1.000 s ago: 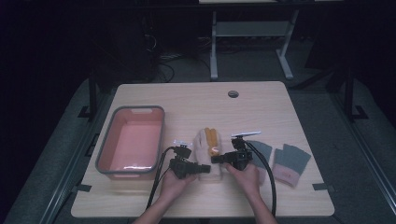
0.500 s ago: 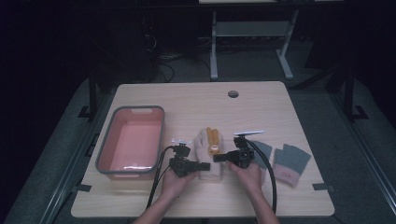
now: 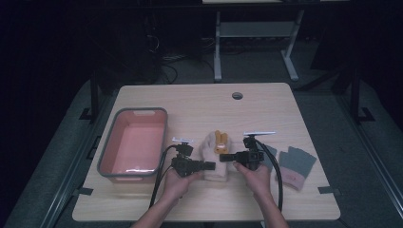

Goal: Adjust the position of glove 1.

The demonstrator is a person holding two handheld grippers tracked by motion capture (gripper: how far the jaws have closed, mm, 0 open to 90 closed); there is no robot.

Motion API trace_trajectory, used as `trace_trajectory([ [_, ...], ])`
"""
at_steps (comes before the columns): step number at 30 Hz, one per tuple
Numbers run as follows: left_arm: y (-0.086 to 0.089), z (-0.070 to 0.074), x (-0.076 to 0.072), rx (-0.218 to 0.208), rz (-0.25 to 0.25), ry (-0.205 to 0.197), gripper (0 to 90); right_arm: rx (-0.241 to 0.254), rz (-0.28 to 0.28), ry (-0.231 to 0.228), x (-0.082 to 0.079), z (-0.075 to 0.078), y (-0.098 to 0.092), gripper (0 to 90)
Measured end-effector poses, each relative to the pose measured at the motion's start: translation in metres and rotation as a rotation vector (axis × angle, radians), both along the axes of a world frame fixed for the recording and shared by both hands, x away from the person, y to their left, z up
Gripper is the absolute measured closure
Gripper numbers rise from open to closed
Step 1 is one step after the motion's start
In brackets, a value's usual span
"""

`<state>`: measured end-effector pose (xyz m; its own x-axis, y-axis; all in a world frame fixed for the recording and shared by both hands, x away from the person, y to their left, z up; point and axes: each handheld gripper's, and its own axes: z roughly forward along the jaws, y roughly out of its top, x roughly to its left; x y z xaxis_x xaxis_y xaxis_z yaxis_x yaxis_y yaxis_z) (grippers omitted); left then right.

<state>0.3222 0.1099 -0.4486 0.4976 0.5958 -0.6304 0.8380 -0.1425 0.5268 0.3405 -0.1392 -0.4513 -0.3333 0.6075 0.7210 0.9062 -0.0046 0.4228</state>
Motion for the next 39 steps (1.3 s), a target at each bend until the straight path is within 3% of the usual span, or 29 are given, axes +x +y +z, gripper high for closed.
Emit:
trace_trajectory([
  [5,-0.001,0.007,0.001,-0.005,-0.020,-0.022,67.8,0.028,-0.007,-0.005,-0.001,0.004,-0.005,83.3],
  [17,0.003,0.023,0.004,-0.026,-0.024,-0.045,67.8,0.039,0.000,-0.037,0.001,0.022,-0.005,83.3],
  [22,0.004,0.026,0.008,-0.046,-0.019,-0.032,67.8,0.019,0.004,-0.048,0.004,0.028,-0.004,83.3],
  [32,0.006,0.033,0.010,-0.047,-0.029,-0.045,67.8,0.031,0.002,-0.052,0.006,0.035,-0.004,83.3],
  [39,0.009,0.040,0.010,-0.056,-0.023,-0.055,67.8,0.000,0.019,-0.072,0.007,0.046,0.000,83.3],
])
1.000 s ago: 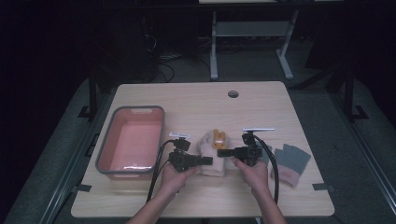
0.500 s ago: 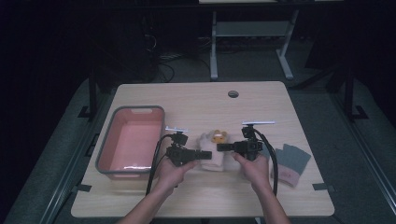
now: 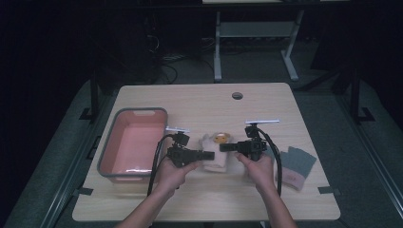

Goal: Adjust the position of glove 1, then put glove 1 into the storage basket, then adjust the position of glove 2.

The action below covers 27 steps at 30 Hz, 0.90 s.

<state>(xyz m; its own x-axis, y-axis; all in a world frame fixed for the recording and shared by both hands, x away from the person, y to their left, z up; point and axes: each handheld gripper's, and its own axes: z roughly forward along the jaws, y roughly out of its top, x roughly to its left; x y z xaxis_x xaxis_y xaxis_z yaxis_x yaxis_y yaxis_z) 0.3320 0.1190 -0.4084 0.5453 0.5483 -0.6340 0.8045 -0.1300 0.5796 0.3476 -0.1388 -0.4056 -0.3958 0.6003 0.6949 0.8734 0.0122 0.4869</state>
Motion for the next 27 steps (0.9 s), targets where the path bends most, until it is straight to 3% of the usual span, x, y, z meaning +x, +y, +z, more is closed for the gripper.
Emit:
trace_trajectory([
  [27,0.010,0.021,0.008,-0.018,0.002,-0.020,67.9,0.003,0.012,-0.024,0.008,0.023,0.007,83.3],
])
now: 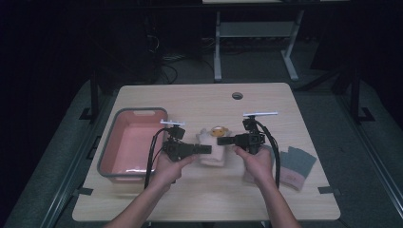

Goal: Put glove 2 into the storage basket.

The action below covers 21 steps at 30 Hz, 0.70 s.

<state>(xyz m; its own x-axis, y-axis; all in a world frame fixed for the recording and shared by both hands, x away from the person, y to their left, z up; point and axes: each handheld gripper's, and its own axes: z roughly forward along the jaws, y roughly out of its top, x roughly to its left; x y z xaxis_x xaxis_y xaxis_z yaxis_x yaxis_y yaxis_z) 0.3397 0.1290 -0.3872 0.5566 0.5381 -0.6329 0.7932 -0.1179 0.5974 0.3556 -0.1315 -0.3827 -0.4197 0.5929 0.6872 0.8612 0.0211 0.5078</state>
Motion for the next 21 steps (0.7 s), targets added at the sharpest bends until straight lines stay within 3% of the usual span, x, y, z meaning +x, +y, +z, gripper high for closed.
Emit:
trace_trajectory([
  [21,0.025,0.032,0.012,-0.035,0.023,-0.031,68.1,0.036,0.023,-0.037,0.018,0.036,0.021,83.3],
])
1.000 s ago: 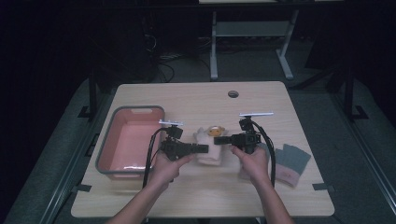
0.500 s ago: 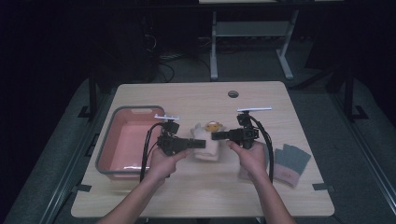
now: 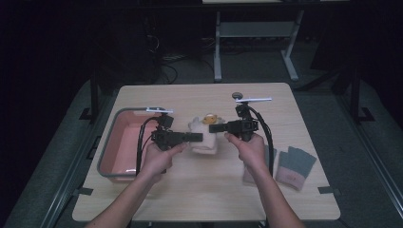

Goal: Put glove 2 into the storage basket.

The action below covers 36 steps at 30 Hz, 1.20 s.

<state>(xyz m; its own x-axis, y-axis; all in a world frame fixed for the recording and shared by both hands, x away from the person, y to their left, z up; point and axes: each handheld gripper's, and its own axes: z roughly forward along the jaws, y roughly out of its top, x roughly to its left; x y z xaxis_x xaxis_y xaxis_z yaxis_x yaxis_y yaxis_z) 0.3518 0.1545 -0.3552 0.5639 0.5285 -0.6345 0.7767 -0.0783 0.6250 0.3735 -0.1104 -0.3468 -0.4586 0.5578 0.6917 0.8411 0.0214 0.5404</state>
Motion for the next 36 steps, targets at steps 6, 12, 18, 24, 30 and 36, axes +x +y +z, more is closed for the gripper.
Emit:
trace_trajectory([
  [6,0.007,0.007,0.004,-0.008,0.012,-0.004,68.1,0.005,0.008,-0.004,0.005,0.006,0.005,83.3],
  [12,0.013,0.011,0.009,-0.013,0.014,-0.001,68.2,0.006,0.018,-0.011,0.011,0.011,0.010,83.3],
  [18,0.021,0.017,0.010,-0.019,0.019,-0.007,68.2,0.021,0.025,-0.015,0.014,0.016,0.017,83.3],
  [24,0.030,0.023,0.010,-0.036,0.029,-0.011,68.2,0.025,0.036,-0.028,0.016,0.024,0.024,83.4],
  [30,0.041,0.031,0.011,-0.038,0.039,-0.021,68.2,0.030,0.046,-0.040,0.019,0.032,0.034,83.4],
  [36,0.054,0.037,0.011,-0.039,0.055,-0.022,68.2,0.043,0.064,-0.040,0.024,0.037,0.048,83.4],
])
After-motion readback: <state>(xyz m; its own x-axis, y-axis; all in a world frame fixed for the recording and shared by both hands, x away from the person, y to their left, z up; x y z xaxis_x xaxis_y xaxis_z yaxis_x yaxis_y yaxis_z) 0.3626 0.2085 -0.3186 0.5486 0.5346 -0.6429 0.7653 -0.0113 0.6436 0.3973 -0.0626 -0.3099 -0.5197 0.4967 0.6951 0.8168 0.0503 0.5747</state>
